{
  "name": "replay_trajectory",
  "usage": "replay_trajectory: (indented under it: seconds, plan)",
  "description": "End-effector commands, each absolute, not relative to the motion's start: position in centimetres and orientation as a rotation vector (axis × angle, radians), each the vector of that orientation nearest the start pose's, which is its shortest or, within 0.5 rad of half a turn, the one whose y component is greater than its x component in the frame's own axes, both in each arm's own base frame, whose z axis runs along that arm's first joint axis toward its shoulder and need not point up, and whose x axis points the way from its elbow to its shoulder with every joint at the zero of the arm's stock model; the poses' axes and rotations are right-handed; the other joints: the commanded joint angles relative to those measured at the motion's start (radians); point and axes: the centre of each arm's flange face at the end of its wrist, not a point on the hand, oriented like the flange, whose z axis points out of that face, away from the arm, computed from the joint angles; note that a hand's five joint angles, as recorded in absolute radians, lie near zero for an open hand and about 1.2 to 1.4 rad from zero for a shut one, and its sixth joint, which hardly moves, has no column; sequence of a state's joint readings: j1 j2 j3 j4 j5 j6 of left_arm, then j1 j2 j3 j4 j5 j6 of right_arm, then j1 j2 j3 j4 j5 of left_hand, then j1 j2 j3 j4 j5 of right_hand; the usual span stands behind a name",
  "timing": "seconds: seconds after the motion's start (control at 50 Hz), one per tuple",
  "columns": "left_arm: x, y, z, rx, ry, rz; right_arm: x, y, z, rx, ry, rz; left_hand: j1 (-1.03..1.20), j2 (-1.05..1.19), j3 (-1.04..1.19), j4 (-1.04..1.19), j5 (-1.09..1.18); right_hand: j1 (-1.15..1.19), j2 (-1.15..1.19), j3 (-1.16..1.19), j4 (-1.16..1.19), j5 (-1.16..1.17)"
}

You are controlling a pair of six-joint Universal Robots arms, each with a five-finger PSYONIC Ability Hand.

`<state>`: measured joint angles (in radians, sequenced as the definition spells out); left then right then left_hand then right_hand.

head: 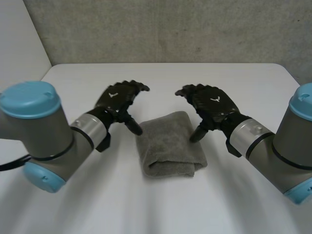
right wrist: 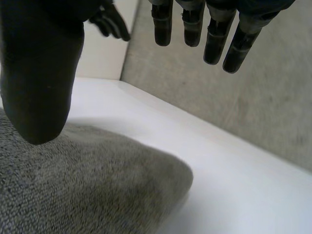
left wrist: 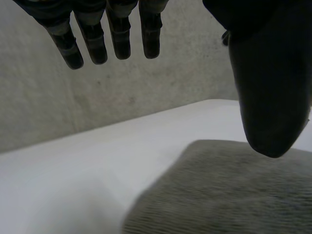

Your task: Fold the towel.

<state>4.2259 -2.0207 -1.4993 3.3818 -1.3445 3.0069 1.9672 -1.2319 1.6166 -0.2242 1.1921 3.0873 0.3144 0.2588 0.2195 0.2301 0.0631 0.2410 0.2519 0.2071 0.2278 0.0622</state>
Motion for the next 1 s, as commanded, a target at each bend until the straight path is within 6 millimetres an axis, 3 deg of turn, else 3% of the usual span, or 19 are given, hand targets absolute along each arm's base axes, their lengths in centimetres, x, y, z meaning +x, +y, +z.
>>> replay_trajectory:
  seconds: [0.02, 0.06, 0.16, 0.28, 0.4, 0.52, 0.64, 0.68, 0.7, 0.72, 0.74, 0.76, 0.8, 0.86, 0.88, 0.9, 0.92, 0.94, 1.0]
  plan:
    - [-32.2, -25.9, 16.4, -0.448, -2.013, 1.434, 28.7, -27.5, 16.8, -0.692, 2.019, -1.494, -0.104, -0.048, -0.045, -0.056, -0.027, -0.066, -0.077, -0.033, -0.053, -0.062]
    - [-32.7, -25.0, 15.0, -0.447, -2.060, 1.407, 28.9, -28.0, 15.0, -0.688, 2.076, -1.420, -0.107, -0.051, -0.045, -0.056, -0.030, -0.066, -0.077, -0.033, -0.053, -0.062]
    - [-32.2, -24.6, 13.7, -0.409, -2.155, 1.425, 29.0, -28.3, 13.1, -0.684, 2.146, -1.337, -0.110, -0.054, -0.045, -0.056, -0.033, -0.066, -0.077, -0.033, -0.053, -0.062]
    - [-32.0, -24.5, 12.7, -0.430, -2.209, 1.431, 29.2, -28.4, 12.1, -0.720, 2.173, -1.313, -0.113, -0.057, -0.045, -0.056, -0.036, -0.066, -0.077, -0.033, -0.053, -0.062]
    - [-32.1, -24.5, 11.3, -0.534, -2.241, 1.452, 28.8, -28.7, 11.7, -0.783, 2.222, -1.366, -0.113, -0.057, -0.045, -0.056, -0.036, -0.066, -0.077, -0.033, -0.053, -0.062]
    - [-32.2, -24.7, 11.4, -0.539, -2.235, 1.459, 28.4, -28.7, 11.9, -0.811, 2.243, -1.399, -0.113, -0.057, -0.045, -0.056, -0.036, -0.066, -0.077, -0.033, -0.053, -0.062]
    - [-32.2, -25.0, 12.3, -0.525, -2.216, 1.486, 28.4, -28.2, 14.4, -0.811, 2.200, -1.473, -0.113, -0.057, -0.045, -0.056, -0.036, -0.066, -0.077, -0.033, -0.053, -0.062]
    - [-32.3, -25.3, 13.7, -0.511, -2.182, 1.520, 28.4, -27.9, 17.1, -0.806, 2.141, -1.556, -0.116, -0.060, -0.045, -0.056, -0.039, -0.066, -0.077, -0.033, -0.053, -0.062]
    - [-32.3, -25.3, 13.7, -0.511, -2.182, 1.520, 28.4, -27.9, 17.1, -0.806, 2.141, -1.557, -0.116, -0.060, -0.045, -0.056, -0.039, -0.066, -0.077, -0.033, -0.053, -0.062]
    - [-32.2, -25.4, 14.9, -0.501, -2.152, 1.549, 28.3, -27.6, 18.5, -0.804, 2.109, -1.600, -0.116, -0.060, -0.045, -0.056, -0.039, -0.066, -0.077, -0.033, -0.053, -0.062]
    - [-32.1, -25.5, 16.4, -0.488, -2.116, 1.586, 28.3, -27.6, 18.5, -0.804, 2.109, -1.600, -0.116, -0.060, -0.045, -0.056, -0.039, -0.066, -0.077, -0.033, -0.053, -0.062]
    - [-32.1, -25.5, 16.5, -0.488, -2.116, 1.586, 28.2, -27.4, 19.9, -0.795, 2.081, -1.642, -0.116, -0.060, -0.045, -0.056, -0.039, -0.066, -0.077, -0.033, -0.053, -0.062]
    - [-31.7, -25.8, 19.5, -0.464, -2.042, 1.667, 27.9, -27.4, 22.5, -0.767, 2.038, -1.737, -0.116, -0.060, -0.045, -0.056, -0.039, -0.066, -0.077, -0.033, -0.053, -0.062]
    - [-31.1, -26.1, 22.9, -0.434, -1.971, 1.752, 27.7, -27.4, 23.6, -0.753, 2.024, -1.784, -0.116, -0.060, -0.045, -0.056, -0.039, -0.066, -0.077, -0.033, -0.053, -0.062]
    - [-30.8, -26.0, 24.2, -0.427, -1.952, 1.773, 27.4, -27.6, 25.2, -0.722, 2.006, -1.862, -0.116, -0.060, -0.045, -0.056, -0.039, -0.066, -0.077, -0.033, -0.053, -0.062]
    - [-30.8, -26.0, 24.2, -0.427, -1.952, 1.773, 27.4, -27.6, 25.2, -0.722, 2.005, -1.862, -0.116, -0.060, -0.045, -0.056, -0.039, -0.066, -0.077, -0.033, -0.053, -0.062]
    - [-30.6, -25.8, 25.6, -0.420, -1.936, 1.792, 26.9, -28.1, 27.1, -0.670, 1.993, -1.957, -0.116, -0.060, -0.045, -0.056, -0.039, -0.066, -0.077, -0.033, -0.053, -0.062]
    - [-30.4, -25.7, 26.7, -0.413, -1.935, 1.796, 26.9, -28.1, 27.1, -0.669, 1.992, -1.958, -0.116, -0.060, -0.045, -0.056, -0.039, -0.066, -0.077, -0.033, -0.053, -0.062]
    - [-30.1, -25.6, 27.6, -0.403, -1.944, 1.802, 26.0, -28.7, 28.8, -0.587, 2.011, -2.072, -0.116, -0.060, -0.045, -0.056, -0.039, -0.066, -0.077, -0.033, -0.053, -0.062]
